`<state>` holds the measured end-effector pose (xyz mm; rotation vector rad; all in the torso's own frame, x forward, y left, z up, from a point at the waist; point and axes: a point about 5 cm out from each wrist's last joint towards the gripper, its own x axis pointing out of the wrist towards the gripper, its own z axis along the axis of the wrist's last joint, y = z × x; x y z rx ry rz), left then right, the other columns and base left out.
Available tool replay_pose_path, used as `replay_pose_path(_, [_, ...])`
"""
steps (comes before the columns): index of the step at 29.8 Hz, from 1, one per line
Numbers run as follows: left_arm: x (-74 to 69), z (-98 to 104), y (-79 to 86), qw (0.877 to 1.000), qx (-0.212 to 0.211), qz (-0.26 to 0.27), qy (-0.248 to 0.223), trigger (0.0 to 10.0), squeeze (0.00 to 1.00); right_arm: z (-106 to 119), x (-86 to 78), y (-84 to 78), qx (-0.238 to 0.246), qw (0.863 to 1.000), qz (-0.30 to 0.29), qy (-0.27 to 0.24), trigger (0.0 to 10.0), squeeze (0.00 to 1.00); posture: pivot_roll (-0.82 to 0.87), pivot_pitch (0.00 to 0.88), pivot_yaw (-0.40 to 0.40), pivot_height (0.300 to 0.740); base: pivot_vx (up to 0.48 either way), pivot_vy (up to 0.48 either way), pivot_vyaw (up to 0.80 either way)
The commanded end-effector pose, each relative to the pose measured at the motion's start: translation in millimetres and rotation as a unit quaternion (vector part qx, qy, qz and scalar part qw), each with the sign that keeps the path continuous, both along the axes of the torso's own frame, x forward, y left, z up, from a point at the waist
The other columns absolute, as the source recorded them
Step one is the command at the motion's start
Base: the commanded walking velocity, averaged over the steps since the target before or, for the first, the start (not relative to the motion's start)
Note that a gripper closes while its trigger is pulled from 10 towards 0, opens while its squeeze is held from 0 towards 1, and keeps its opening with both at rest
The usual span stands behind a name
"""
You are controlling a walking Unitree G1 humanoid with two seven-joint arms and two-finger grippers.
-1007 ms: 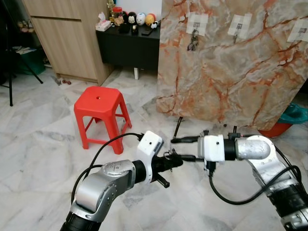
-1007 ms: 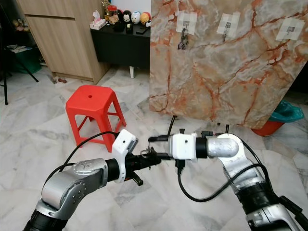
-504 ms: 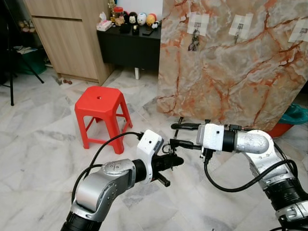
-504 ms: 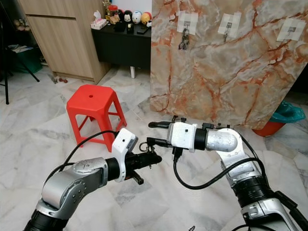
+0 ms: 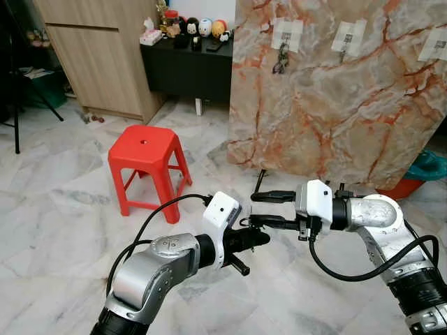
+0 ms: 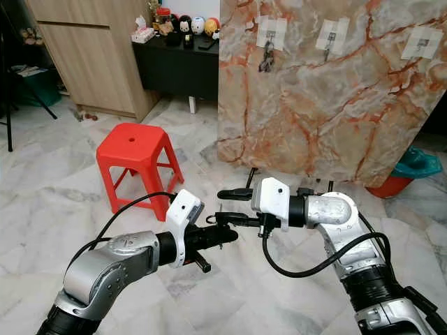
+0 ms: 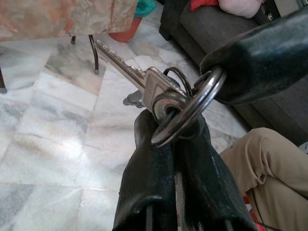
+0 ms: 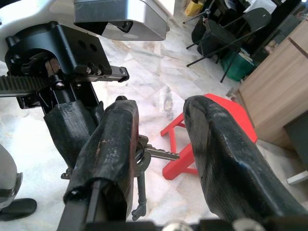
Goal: Hang keys on a hook
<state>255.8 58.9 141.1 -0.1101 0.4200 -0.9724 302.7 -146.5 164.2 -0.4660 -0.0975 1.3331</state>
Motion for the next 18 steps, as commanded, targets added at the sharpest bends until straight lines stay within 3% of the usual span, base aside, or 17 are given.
replay_pose_path(1, [-3.2, 2.8, -6.6, 1.0, -0.005, -0.019, -0.002, 10.0, 0.0, 2.8, -3.8, 5.5, 0.004, 1.0, 0.02, -0.006, 10.0, 0.0, 0.0, 0.0, -0.016, 0.74, 0.0, 0.0, 0.0])
replay_pose_path(18, [-3.2, 2.8, -6.6, 1.0, -0.005, -0.019, -0.002, 10.0, 0.0, 2.8, -3.8, 5.5, 0.004, 1.0, 0.02, -0.006, 10.0, 0.0, 0.0, 0.0, -0.016, 0.74, 0.0, 0.0, 0.0])
